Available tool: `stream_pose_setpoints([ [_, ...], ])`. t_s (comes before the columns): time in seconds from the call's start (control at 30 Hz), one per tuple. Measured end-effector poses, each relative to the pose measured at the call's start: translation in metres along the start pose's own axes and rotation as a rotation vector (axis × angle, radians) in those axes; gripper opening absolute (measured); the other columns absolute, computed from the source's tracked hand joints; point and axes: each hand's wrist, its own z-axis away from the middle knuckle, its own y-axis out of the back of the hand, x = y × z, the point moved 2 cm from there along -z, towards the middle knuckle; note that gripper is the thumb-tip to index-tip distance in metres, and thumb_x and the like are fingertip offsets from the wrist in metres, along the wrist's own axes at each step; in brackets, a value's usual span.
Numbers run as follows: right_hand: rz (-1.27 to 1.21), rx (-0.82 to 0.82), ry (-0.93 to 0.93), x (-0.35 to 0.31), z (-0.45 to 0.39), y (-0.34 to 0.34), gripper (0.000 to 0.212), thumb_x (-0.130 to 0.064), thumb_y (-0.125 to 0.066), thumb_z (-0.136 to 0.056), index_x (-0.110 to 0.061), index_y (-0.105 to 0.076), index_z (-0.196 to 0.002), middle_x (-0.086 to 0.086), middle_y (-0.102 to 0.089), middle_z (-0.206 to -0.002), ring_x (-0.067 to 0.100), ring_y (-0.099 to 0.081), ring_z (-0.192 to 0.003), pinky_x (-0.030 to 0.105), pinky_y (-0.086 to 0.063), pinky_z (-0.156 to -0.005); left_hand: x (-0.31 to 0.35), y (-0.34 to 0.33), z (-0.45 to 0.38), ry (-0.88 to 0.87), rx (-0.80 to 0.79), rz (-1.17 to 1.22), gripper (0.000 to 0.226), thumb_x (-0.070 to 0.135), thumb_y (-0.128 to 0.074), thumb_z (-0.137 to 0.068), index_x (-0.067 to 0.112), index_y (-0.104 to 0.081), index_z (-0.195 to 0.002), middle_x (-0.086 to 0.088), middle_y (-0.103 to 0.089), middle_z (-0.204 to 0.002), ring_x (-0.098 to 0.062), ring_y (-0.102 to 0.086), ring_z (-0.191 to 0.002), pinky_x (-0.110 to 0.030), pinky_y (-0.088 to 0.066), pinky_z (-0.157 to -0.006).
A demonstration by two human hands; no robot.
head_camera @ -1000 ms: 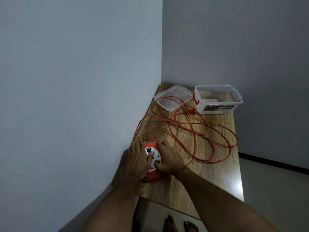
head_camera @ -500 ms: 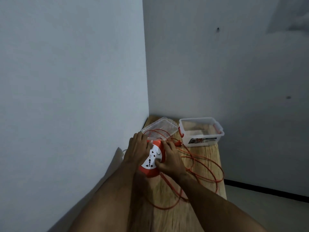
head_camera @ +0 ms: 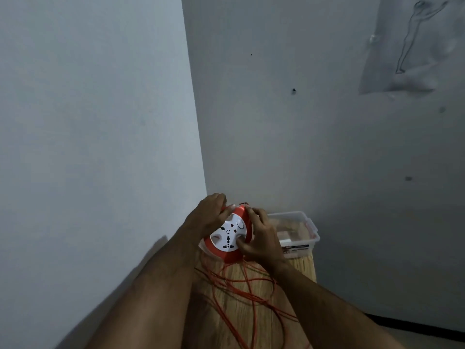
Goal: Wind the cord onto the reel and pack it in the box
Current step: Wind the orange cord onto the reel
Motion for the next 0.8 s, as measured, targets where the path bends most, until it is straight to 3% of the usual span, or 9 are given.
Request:
stream_pose_setpoints([
  [0.1, -0.002, -0.016, 0.017, 0.006, -0.003, 0.006, 0.088, -0.035, -0.077, -0.079, -0.014, -0.036, -0.154, 0.002, -0.049, -0.136, 0.017, -0.056, -0.116, 0.029, -0.057, -0.094, 0.006, 0.0, -0.01, -0.002, -0.053, -0.016, 0.043, 0.065, -0.043, -0.095, 0.023, -0.053, -0.088, 0.007, -0.059, -0.081, -0.011, -0.058, -0.071, -0.026, -0.047, -0.065],
  [0.27, 0.029, 0.001, 0.058, 0.009, -0.002, 0.011, 0.085, -0.03, -0.076, -0.08, -0.013, -0.037, -0.153, 0.005, -0.048, -0.135, 0.019, -0.058, -0.111, 0.028, -0.059, -0.087, 0.01, -0.001, -0.017, 0.009, -0.048, 0.033, 0.044, 0.061, -0.045, -0.094, 0.021, -0.061, -0.084, 0.006, -0.062, -0.078, -0.013, -0.06, -0.071, -0.033, -0.052, -0.067],
  [0.33, 0.145, 0.057, 0.098, 0.003, -0.001, 0.012, 0.082, -0.026, -0.077, -0.079, -0.012, -0.039, -0.15, 0.01, -0.049, -0.134, 0.024, -0.059, -0.107, 0.032, -0.059, -0.082, 0.006, -0.002, -0.02, 0.015, -0.079, 0.071, 0.044, 0.061, -0.044, -0.094, 0.022, -0.059, -0.08, 0.006, -0.062, -0.075, -0.013, -0.06, -0.07, -0.033, -0.05, -0.066],
  [0.4, 0.322, 0.104, 0.197, -0.008, 0.0, 0.011, 0.078, -0.022, -0.077, -0.078, -0.011, -0.043, -0.147, 0.016, -0.051, -0.135, 0.031, -0.058, -0.113, 0.042, -0.057, -0.086, 0.002, -0.001, -0.024, 0.002, -0.127, 0.101, 0.044, 0.059, -0.043, -0.094, 0.023, -0.057, -0.074, 0.004, -0.061, -0.073, -0.016, -0.06, -0.069, -0.036, -0.049, -0.066],
  [0.47, 0.475, 0.031, 0.389, -0.02, 0.002, 0.005, 0.071, -0.017, -0.075, -0.079, -0.014, -0.046, -0.144, 0.021, -0.048, -0.142, 0.036, -0.05, -0.127, 0.051, -0.05, -0.098, -0.002, -0.002, -0.027, -0.028, -0.186, 0.127, 0.041, 0.054, -0.045, -0.096, 0.025, -0.054, -0.069, 0.004, -0.06, -0.071, -0.019, -0.059, -0.07, -0.038, -0.048, -0.068],
  [0.57, 0.632, -0.168, 0.641, -0.028, 0.003, -0.002, 0.06, -0.029, -0.072, -0.086, -0.019, -0.048, -0.14, 0.023, -0.044, -0.147, 0.037, -0.046, -0.132, 0.056, -0.042, -0.107, -0.007, 0.0, -0.033, -0.065, -0.27, 0.158, 0.039, 0.053, -0.047, -0.096, 0.026, -0.056, -0.069, 0.004, -0.061, -0.072, -0.018, -0.06, -0.07, -0.037, -0.049, -0.07],
  [0.73, 0.796, -0.26, 0.824, -0.043, -0.016, -0.006, 0.054, -0.022, -0.062, -0.096, -0.023, -0.04, -0.145, 0.023, -0.041, -0.146, 0.038, -0.046, -0.13, 0.064, -0.035, -0.106, -0.014, 0.012, -0.037, -0.113, -0.317, 0.2, 0.038, 0.049, -0.048, -0.097, 0.025, -0.057, -0.069, 0.002, -0.061, -0.073, -0.018, -0.06, -0.069, -0.034, -0.045, -0.066],
  [0.8, 0.872, -0.288, 0.866, -0.048, -0.016, -0.011, 0.05, -0.02, -0.054, -0.1, -0.022, -0.039, -0.147, 0.023, -0.039, -0.147, 0.04, -0.046, -0.13, 0.066, -0.034, -0.107, -0.017, 0.013, -0.038, -0.133, -0.336, 0.195, 0.043, 0.051, -0.048, -0.095, 0.018, -0.062, -0.072, 0.0, -0.063, -0.073, -0.02, -0.061, -0.07, -0.039, -0.048, -0.066],
])
